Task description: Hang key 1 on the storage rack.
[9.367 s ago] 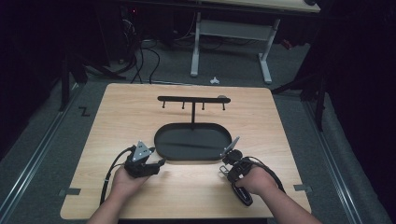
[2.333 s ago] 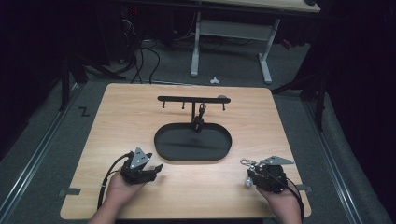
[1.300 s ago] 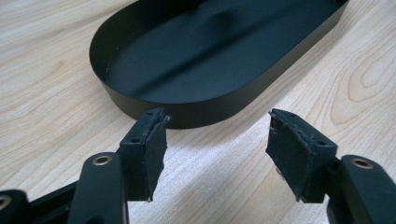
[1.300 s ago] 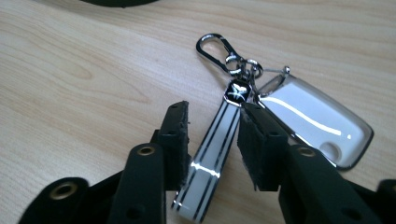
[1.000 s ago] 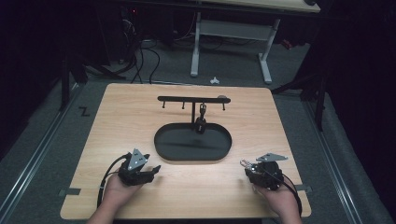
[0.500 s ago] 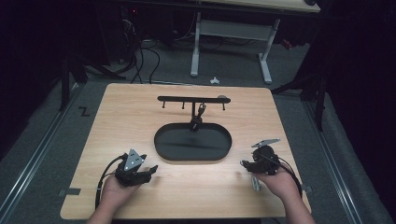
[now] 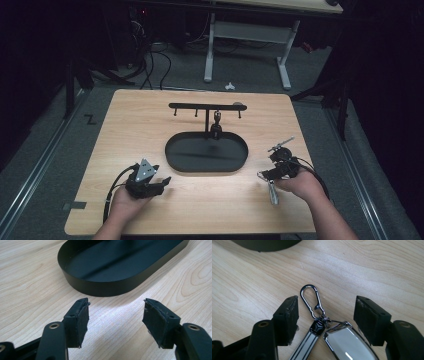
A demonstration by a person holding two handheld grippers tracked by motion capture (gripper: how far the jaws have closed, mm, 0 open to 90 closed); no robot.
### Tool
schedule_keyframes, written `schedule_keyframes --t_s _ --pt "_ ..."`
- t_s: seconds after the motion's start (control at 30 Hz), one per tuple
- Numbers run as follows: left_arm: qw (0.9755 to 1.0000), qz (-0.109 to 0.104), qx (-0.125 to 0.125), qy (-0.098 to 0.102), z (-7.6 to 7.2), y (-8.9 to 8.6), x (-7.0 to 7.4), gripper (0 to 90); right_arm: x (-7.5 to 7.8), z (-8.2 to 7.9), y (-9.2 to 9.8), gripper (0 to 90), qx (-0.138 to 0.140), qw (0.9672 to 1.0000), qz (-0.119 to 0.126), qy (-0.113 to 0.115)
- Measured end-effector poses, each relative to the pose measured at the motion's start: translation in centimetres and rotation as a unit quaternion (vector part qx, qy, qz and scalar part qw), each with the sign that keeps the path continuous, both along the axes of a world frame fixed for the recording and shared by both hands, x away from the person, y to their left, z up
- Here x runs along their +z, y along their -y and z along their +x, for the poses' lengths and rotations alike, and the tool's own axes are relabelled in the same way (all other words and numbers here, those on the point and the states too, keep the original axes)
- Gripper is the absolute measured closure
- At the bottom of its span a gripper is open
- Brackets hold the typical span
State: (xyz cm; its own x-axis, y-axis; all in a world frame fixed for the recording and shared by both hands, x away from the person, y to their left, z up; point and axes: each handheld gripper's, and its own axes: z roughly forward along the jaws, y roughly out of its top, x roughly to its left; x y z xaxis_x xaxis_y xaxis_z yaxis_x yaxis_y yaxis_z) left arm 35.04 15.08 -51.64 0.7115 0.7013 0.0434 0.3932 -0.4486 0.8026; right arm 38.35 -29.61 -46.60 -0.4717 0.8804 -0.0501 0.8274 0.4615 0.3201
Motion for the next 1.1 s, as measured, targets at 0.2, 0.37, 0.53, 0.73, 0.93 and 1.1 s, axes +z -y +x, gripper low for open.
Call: schedule_keyframes --t_s 0.2,0.37,0.53,0.73,0.93,1.1 --pt "1.0 -0.002 0.001 -0.001 0.1 -0.1 -0.1 37.7 -0.3 0.9 -0.7 48.2 0.031 0.9987 -0.021 -0.035" --pt "1.0 0.001 -0.002 -0.002 0.2 -0.1 -0.1 37.7 -1.2 1.5 -0.9 55.5 0.037 0.9973 -0.027 -0.057" --pt "1.0 0.0 -0.003 -0.003 0.2 -0.1 -0.1 37.6 -1.9 1.9 -0.9 57.1 0.04 0.9962 -0.03 -0.072" --pt "1.0 0.001 -0.004 -0.005 0.2 0.0 -0.1 37.6 -2.2 1.9 -1.1 65.8 0.045 0.9947 -0.03 -0.087" --pt "1.0 -0.002 -0.005 -0.005 0.1 -0.1 -0.1 37.6 -2.2 1.5 -1.6 73.0 0.057 0.9934 -0.037 -0.093" --pt "1.0 -0.004 -0.005 -0.005 0.1 -0.1 -0.1 37.6 -2.1 1.2 -1.9 73.2 0.058 0.9935 -0.042 -0.089"
